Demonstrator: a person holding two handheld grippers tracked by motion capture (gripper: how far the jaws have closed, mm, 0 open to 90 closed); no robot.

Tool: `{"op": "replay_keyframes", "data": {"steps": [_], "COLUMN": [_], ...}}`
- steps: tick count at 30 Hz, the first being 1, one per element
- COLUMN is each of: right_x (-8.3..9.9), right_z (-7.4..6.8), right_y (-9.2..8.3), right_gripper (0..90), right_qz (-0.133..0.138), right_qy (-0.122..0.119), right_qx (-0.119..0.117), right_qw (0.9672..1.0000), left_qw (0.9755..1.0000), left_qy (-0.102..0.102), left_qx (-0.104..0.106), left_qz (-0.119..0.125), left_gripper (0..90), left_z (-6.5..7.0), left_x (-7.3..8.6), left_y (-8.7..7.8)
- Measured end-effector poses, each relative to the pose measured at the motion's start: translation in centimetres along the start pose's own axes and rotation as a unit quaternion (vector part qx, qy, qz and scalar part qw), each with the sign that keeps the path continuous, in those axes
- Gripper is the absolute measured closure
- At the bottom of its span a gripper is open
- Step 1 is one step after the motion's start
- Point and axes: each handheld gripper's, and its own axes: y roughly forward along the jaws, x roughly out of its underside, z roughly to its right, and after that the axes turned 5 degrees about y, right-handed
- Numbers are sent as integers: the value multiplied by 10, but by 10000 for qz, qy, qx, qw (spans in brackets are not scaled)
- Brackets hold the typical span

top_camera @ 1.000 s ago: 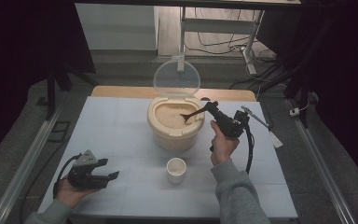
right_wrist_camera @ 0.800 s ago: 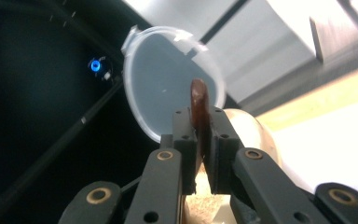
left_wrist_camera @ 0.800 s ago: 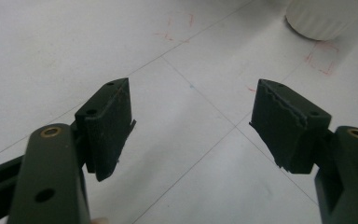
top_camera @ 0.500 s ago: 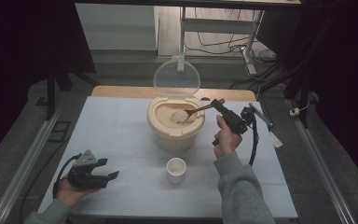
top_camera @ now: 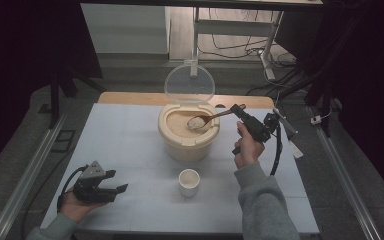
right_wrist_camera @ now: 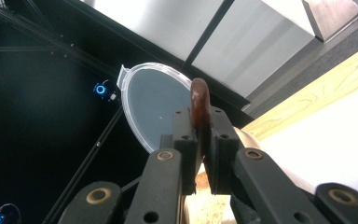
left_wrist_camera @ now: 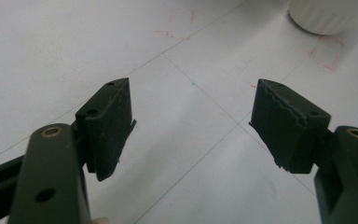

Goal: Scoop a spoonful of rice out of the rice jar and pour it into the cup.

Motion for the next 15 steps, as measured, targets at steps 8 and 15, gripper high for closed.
{"op": "replay_keyframes", "data": {"steps": [8,15], "right_x": [-1,-1], "right_z": [-3,-5], "right_y": [0,-2], "right_gripper": [838,838], "right_qz": [-120,-274], "right_qy": [65,112], "right_qx": [-30,-112], "right_qw": [9999,9995], "left_qw": [10000,10000], "left_qy": [2,-8], "left_qx": [5,8], "left_qz": [-9,0], "left_gripper": [290,290], "left_z": [0,-1], "left_x": [0,1], "left_y": [1,0]}}
